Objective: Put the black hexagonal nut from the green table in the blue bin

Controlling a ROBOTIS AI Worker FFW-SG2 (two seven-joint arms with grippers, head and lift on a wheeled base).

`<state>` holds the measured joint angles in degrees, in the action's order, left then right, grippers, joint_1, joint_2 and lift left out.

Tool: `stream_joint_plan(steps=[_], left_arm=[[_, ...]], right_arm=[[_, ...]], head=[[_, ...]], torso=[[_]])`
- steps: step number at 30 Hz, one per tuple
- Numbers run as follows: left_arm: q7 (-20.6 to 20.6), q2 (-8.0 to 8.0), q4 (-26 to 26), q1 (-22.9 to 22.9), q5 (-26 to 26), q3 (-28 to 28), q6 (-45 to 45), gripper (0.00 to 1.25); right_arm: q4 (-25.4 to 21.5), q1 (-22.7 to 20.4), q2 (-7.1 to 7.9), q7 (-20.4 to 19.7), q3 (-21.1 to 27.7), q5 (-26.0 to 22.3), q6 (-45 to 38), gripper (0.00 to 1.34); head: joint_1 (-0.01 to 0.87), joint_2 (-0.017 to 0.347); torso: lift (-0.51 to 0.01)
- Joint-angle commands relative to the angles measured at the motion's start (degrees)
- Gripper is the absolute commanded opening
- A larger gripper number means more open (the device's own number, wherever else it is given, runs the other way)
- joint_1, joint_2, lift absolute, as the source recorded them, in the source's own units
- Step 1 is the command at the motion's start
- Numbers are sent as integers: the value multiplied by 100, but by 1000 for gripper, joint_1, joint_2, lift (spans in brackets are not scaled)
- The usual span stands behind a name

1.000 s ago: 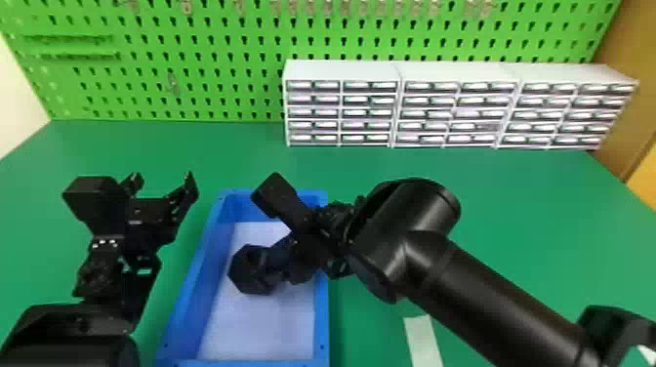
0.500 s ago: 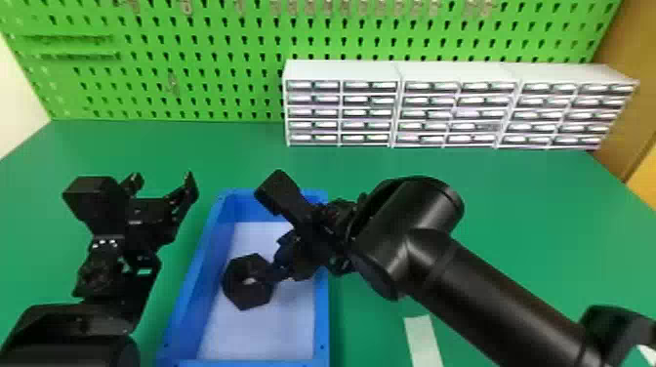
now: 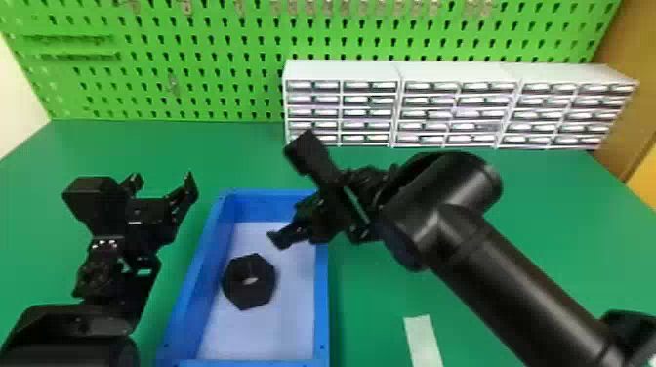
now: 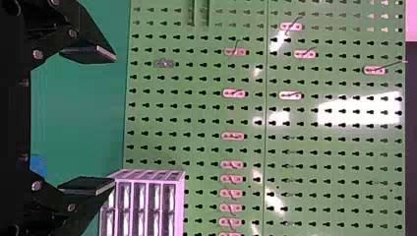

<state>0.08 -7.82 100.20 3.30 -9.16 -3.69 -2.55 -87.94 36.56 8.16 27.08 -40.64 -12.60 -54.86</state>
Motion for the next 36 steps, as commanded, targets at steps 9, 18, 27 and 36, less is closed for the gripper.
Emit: stream_joint_plan(steps=[9, 18, 27, 36], left_arm=[[0, 9, -19, -31, -16, 79, -9, 882], [0, 0, -27, -40, -33, 70, -18, 882], [0, 9, -36, -48, -24, 79, -27, 882], [0, 9, -36, -48, -33, 79, -27, 882]], right_arm=[[-751, -501, -148, 96, 1621, 706, 142, 913], [-1015, -844, -183, 96, 2474, 706, 652, 913], [-1006, -1134, -271, 70, 3194, 653, 1531, 913], [-997, -1459, -350, -625, 3484, 592, 2199, 913]], head=[[686, 52], [686, 52], [686, 52], [686, 52]], torso=[[-97], [-97], [-97], [-97]])
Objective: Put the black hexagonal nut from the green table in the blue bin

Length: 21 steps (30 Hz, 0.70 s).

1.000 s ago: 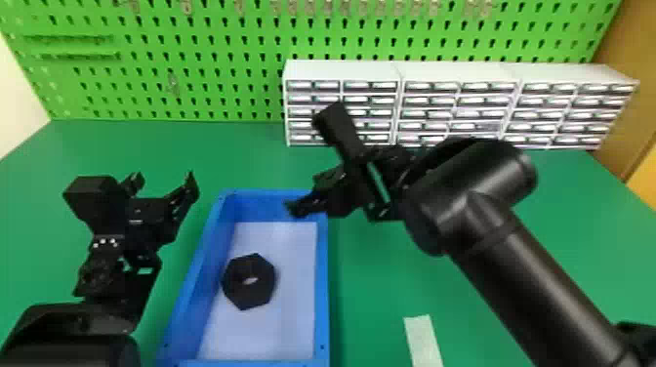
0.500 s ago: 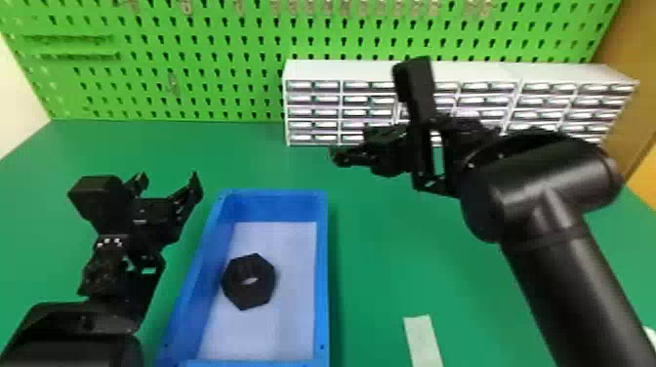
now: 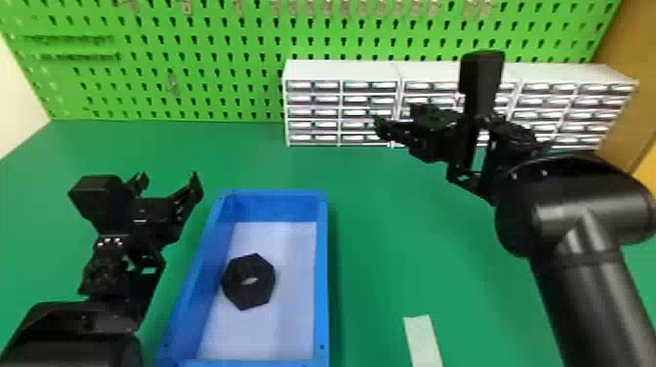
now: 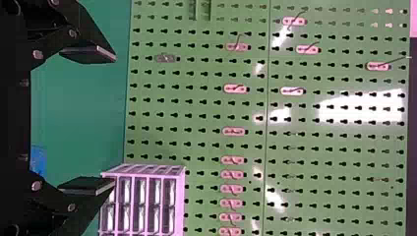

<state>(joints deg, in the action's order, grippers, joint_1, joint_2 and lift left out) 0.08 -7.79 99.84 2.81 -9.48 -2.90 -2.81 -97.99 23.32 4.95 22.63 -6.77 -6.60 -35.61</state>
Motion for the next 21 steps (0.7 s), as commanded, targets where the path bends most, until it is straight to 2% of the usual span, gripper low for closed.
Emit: stream_joint_plan(steps=[1, 9, 17, 21], left_arm=[[0, 6, 0, 0, -1, 0, 0, 882], [0, -3, 0, -17, 8, 0, 0, 882], [0, 6, 0, -44, 17, 44, 0, 882], [0, -3, 0, -79, 25, 79, 0, 882]], right_arm=[[8, -170, -47, -250, 123, -8, 336, 913], [52, -574, -188, -637, 378, 309, 995, 913], [70, -1022, -372, -1129, 721, 335, 1496, 911], [202, -1277, -478, -1349, 861, 291, 2102, 911]], head=[[686, 52], [686, 52], [686, 52], [686, 52]], torso=[[-97], [-97], [-97], [-97]])
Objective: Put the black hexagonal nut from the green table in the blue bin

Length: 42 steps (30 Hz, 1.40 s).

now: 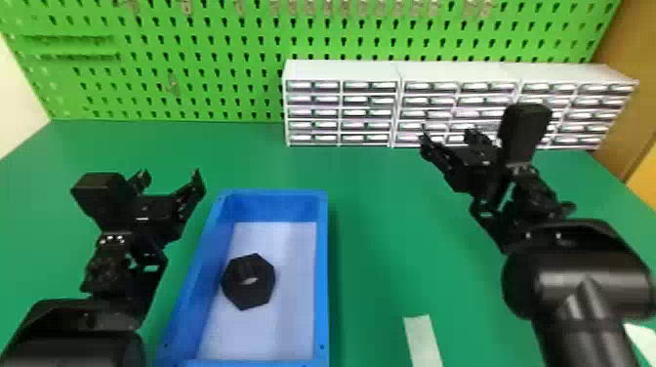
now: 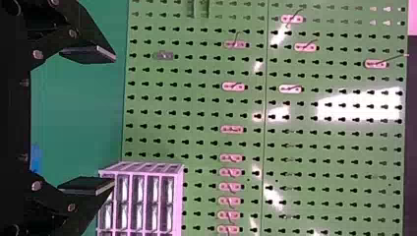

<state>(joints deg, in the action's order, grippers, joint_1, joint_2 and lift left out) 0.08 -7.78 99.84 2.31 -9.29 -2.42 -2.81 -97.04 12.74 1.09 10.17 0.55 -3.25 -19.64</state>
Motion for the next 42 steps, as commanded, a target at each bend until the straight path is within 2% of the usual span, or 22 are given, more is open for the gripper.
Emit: stream_joint_plan(steps=[1, 16, 26, 42], left_arm=[[0, 5, 0, -29, 6, 40, 0, 882], [0, 5, -9, -37, 15, 92, 0, 882], [0, 5, -17, 6, 15, 128, 0, 882], [0, 5, -53, 6, 6, 171, 0, 882]], right_arm=[[124, -263, -109, -138, 165, -79, 576, 911], [397, -861, -114, -533, 279, -158, 1727, 911], [458, -1072, -114, -560, 297, -194, 1973, 911], [458, -1133, -114, -560, 253, -150, 2114, 911]], head=[[686, 52], [686, 52], [686, 52], [686, 52]], torso=[[-97], [-97], [-97], [-97]])
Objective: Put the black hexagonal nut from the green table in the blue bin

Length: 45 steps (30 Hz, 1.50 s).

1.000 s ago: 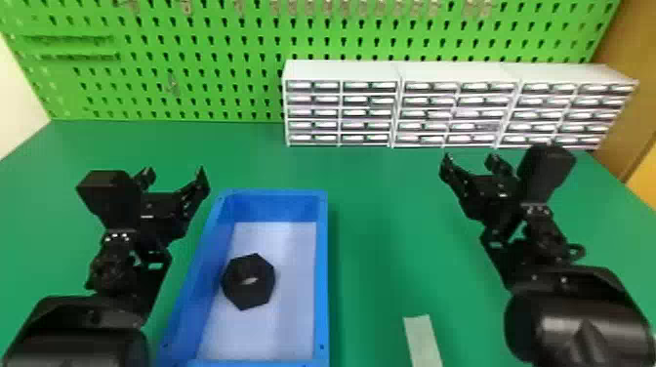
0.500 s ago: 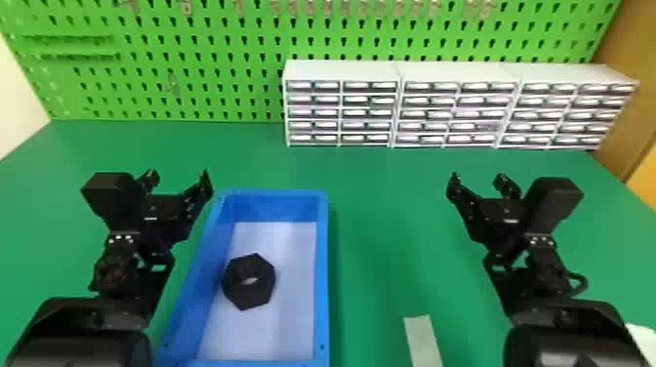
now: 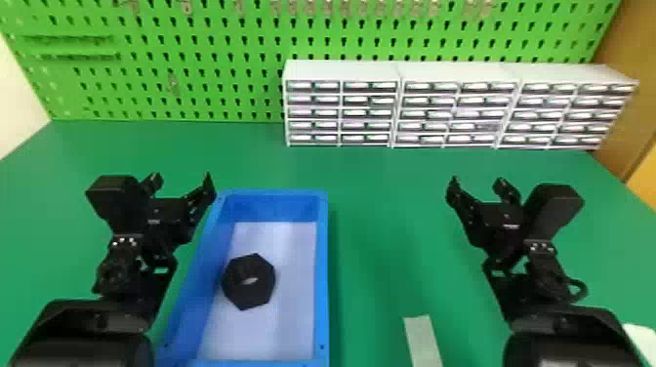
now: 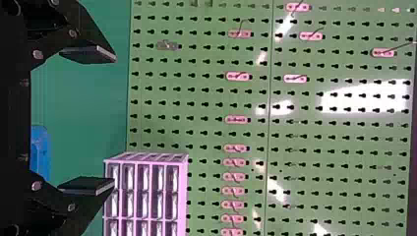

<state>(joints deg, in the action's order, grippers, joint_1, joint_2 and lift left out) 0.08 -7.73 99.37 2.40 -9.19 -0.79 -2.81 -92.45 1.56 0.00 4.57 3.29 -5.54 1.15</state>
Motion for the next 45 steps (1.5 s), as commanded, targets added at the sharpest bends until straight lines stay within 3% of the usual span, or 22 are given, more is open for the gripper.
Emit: stream_joint_plan(steps=[1, 45], left_arm=[[0, 0, -5, -2, -4, 9, 0, 882], [0, 0, 12, 59, -39, -26, 0, 882]], right_arm=[[8, -16, -5, 0, -22, 115, 52, 911], [148, -42, 0, -35, -136, 167, 307, 911]], head=[[686, 52], [686, 52]], torso=[[-97], [-97]])
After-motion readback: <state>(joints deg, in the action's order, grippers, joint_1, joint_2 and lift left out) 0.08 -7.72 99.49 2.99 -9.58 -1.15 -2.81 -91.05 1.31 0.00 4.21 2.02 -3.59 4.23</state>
